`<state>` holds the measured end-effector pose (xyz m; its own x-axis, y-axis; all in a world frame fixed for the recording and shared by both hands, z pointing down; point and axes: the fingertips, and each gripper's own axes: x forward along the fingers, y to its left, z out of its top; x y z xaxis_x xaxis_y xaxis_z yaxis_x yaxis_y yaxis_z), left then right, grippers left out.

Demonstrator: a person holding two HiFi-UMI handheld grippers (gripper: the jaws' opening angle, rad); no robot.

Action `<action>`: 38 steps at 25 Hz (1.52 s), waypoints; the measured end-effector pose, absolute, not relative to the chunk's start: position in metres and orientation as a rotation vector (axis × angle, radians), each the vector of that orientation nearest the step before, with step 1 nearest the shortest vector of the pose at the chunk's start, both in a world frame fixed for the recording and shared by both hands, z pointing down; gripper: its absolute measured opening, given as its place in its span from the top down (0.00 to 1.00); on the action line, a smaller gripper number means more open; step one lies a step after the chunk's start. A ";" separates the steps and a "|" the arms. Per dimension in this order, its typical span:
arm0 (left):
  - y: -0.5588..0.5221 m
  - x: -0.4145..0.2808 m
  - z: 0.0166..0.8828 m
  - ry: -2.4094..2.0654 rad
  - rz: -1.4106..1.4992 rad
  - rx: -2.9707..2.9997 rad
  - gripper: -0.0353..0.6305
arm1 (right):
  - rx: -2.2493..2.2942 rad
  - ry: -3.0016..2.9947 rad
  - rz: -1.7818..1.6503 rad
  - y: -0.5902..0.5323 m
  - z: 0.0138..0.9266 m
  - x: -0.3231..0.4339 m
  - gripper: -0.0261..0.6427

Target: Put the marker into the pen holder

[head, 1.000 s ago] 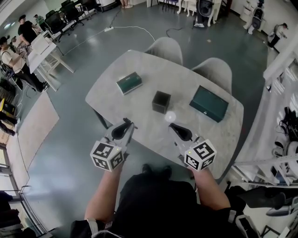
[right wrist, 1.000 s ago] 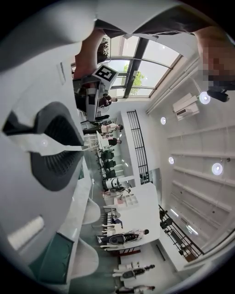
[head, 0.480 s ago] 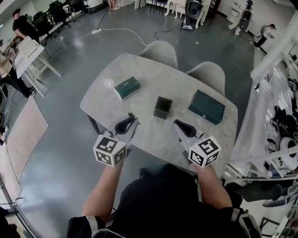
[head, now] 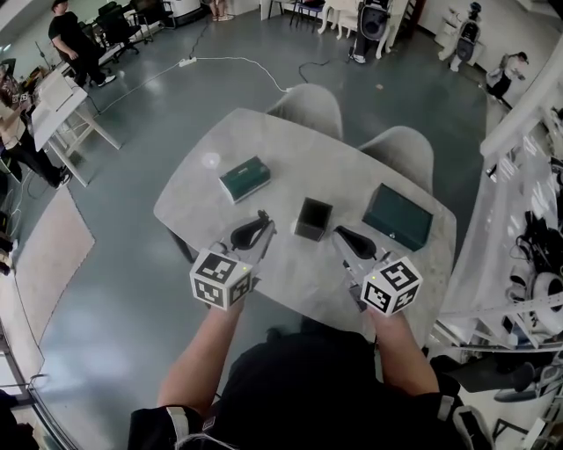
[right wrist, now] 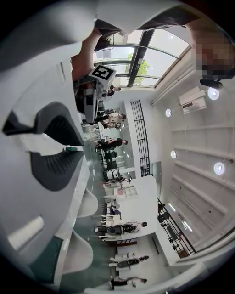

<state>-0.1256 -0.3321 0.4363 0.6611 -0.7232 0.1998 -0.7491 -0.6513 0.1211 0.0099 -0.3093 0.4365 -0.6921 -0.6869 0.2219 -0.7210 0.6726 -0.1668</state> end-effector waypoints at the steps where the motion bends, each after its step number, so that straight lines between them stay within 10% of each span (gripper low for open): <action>1: -0.338 -0.123 0.437 -1.212 0.199 2.678 0.87 | 1.152 -2.747 0.369 -0.314 0.436 0.012 0.93; 38: -0.436 -0.028 0.599 -0.989 0.474 2.654 0.87 | 1.063 -2.616 0.569 -0.388 0.512 0.074 0.93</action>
<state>-0.0281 -0.4359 0.5986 0.7134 -0.5813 0.3914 -0.6693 -0.7306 0.1350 0.0742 -0.3883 0.5120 -0.6984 -0.6080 0.3776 -0.7099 0.6556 -0.2573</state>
